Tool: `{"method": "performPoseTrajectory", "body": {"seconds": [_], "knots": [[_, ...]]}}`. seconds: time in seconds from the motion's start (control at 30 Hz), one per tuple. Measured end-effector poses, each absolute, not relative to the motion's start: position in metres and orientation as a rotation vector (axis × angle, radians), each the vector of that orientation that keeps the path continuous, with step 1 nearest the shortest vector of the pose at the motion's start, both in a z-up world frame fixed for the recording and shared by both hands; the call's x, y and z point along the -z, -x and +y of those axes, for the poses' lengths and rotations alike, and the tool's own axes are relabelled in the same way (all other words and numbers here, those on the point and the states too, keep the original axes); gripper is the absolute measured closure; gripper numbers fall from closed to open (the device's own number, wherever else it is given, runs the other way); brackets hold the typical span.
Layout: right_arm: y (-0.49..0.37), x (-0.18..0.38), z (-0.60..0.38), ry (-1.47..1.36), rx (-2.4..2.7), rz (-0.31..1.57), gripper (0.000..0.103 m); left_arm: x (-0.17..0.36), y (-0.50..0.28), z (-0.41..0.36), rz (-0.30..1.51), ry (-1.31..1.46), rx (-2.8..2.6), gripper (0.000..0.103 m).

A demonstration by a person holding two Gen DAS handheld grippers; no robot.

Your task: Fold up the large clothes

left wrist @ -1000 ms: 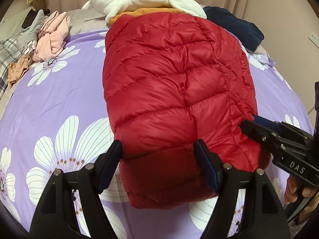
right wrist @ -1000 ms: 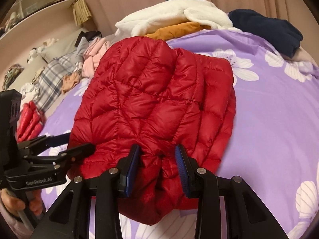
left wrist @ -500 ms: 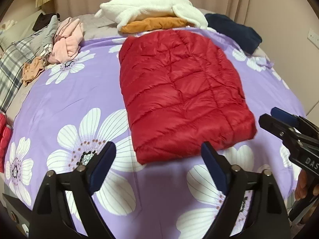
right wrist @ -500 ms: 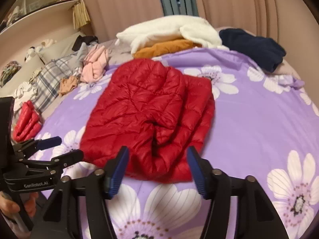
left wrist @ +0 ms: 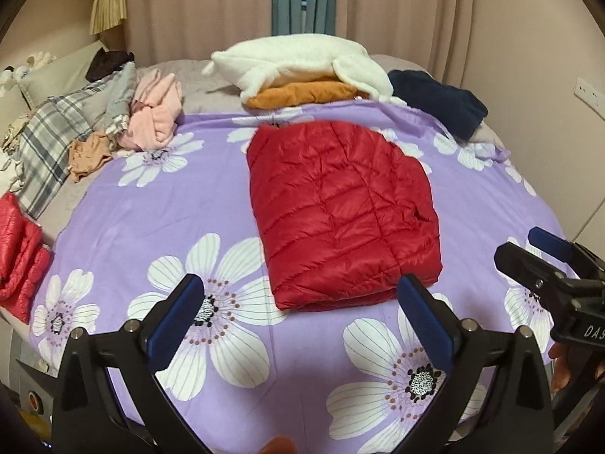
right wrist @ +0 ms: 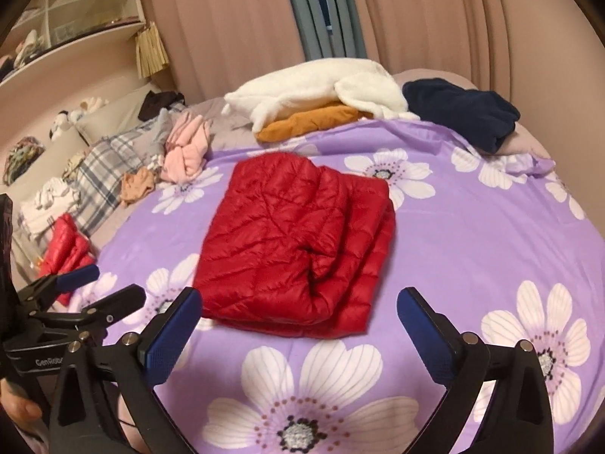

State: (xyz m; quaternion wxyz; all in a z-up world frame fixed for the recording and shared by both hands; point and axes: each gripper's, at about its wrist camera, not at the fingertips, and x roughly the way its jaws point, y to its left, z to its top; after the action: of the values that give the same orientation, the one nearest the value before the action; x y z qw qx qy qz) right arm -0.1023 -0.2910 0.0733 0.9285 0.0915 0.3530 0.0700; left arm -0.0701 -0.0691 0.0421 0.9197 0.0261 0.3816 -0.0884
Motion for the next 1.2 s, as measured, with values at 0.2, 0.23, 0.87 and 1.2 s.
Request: {"method": "performPoseTrajectory", "body": {"seconds": [0.2, 0.23, 0.87, 1.2], "knots": [[0.106, -0.076, -0.284, -0.142, -0.127, 0.69, 0.001, -0.052, 0.078, -0.063, 0.775, -0.015, 0.194, 0.0], [0.103, -0.072, -0.283, -0.138, -0.117, 0.704, 0.001, -0.05, 0.078, -0.063, 0.775, -0.015, 0.179, 0.0], [0.107, -0.073, -0.284, -0.165, -0.094, 0.722, 0.001, -0.05, 0.08, -0.069, 0.79, -0.062, 0.151, 0.0], [0.107, -0.073, -0.288, -0.165, -0.103, 0.716, 0.001, -0.049, 0.081, -0.072, 0.796, -0.059, 0.172, 0.0]]}}
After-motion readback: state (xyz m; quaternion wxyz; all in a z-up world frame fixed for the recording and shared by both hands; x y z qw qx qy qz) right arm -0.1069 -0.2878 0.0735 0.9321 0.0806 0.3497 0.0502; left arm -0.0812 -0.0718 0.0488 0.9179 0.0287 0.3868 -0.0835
